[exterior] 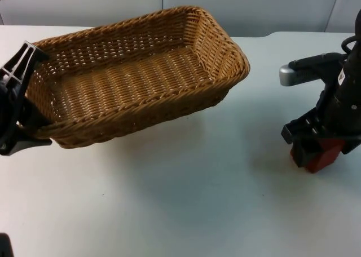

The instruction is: Pick up the basket with the left hand and place the cube into the basket with the right hand.

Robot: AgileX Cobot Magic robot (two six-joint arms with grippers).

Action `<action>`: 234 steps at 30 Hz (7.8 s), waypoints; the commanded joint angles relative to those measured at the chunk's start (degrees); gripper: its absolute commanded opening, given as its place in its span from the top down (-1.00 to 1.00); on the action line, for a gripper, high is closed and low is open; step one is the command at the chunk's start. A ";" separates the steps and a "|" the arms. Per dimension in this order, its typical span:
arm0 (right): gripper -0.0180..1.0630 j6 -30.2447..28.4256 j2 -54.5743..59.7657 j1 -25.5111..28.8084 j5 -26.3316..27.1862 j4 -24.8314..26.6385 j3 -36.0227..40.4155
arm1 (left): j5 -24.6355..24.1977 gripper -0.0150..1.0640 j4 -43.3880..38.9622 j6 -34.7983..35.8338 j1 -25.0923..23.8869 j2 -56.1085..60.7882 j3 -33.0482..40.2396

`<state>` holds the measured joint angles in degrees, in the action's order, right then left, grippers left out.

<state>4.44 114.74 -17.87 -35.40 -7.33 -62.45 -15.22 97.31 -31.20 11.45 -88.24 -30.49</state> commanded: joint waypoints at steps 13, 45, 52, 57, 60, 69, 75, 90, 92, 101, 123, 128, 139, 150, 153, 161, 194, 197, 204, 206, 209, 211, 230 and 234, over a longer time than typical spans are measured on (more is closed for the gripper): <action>0.76 -3.23 -4.02 0.23 -5.55 -3.34 -8.26 | -1.04 0.97 0.23 0.16 0.35 0.77 -0.13; 0.76 -22.41 -6.45 -13.31 -20.25 23.97 -32.63 | -1.02 0.97 0.23 0.16 0.35 0.77 -0.13; 0.76 -22.19 0.06 -14.61 -20.41 24.12 -39.28 | -1.02 0.97 0.12 0.16 0.35 0.77 -0.13; 0.76 -22.19 3.61 -14.61 -20.40 22.49 -45.41 | -1.02 0.97 0.12 0.16 0.35 0.77 -0.13; 0.76 -22.19 4.95 -14.61 -20.90 22.11 -47.68 | -1.02 0.97 0.12 0.16 0.35 0.77 -0.13; 0.76 -22.19 7.64 -14.61 -21.60 18.91 -48.46 | -0.92 0.97 0.12 0.16 0.35 0.77 -0.13; 0.32 -22.35 8.61 -14.61 -21.08 17.02 -48.46 | -0.91 0.97 -0.26 0.16 0.35 0.77 -0.13; -0.22 -17.70 7.06 -14.19 -15.21 16.07 -49.94 | -0.91 0.97 -0.26 0.16 0.35 0.77 -0.13; -0.12 -17.65 6.15 -14.07 -15.21 16.20 -50.72 | -0.91 0.97 -0.38 0.16 0.35 0.77 -0.13; 0.97 -0.19 -2.04 -7.42 -18.48 -2.23 -53.03 | -1.01 0.97 -0.36 0.16 0.35 0.77 -0.13; 0.97 7.48 -32.34 16.01 -21.68 -14.51 -44.42 | -1.01 0.97 -0.36 0.16 0.35 0.77 -0.13; 0.97 7.78 -41.67 22.66 -21.11 -15.48 -34.54 | -1.01 0.97 -0.36 0.16 0.35 0.77 -0.13; 0.97 7.78 -51.25 30.08 -20.98 -14.59 -27.47 | -1.01 0.97 -0.36 0.16 0.35 0.77 -0.13; 0.97 7.51 -52.72 30.08 -20.95 -12.10 -27.47 | -1.01 0.97 -0.36 0.16 0.35 0.77 -0.13; 0.97 7.51 -52.72 30.08 -20.95 -12.10 -27.47 | -1.01 0.97 -0.36 0.16 0.35 0.77 -0.13; 0.97 7.51 -52.72 30.08 -20.83 -11.86 -27.47 | -0.62 0.97 -0.39 0.16 0.35 0.77 -0.13; 0.97 6.95 -52.72 30.08 -20.50 -8.26 -27.47 | -17.06 0.54 -0.60 -11.85 0.35 -3.65 -0.13; 0.97 5.87 -52.72 30.08 -20.50 -7.37 -27.47 | -17.45 0.14 -0.60 -12.13 0.35 -4.55 -0.13; 0.97 5.87 -52.72 30.08 -20.60 -7.35 -27.47 | -12.80 -0.38 -0.49 -15.59 0.35 -4.81 -0.13; 0.97 5.87 -52.72 30.08 -20.60 -7.35 -27.47 | -11.75 -0.38 -0.49 -16.78 0.22 -4.81 -0.25; 0.97 5.87 -52.72 30.08 -20.60 -7.35 -27.47 | -10.42 -0.38 -0.49 -19.93 -0.73 -4.81 -2.23; 0.97 5.75 -52.72 30.08 -20.51 -7.35 -27.47 | -11.09 -0.35 -0.49 -20.03 -1.22 -4.53 -3.65; 0.97 1.15 -57.27 30.08 -20.90 -5.40 -28.34 | -23.36 0.97 -54.82 -0.73 -9.08 25.58 -36.98; 0.97 1.15 -62.49 30.08 -21.83 -2.39 -28.34 | -32.92 0.97 -78.05 10.94 -9.08 33.76 -37.09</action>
<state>6.10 55.26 11.90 -56.77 -11.90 -90.35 -40.97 30.89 -26.01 2.66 -58.19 -67.28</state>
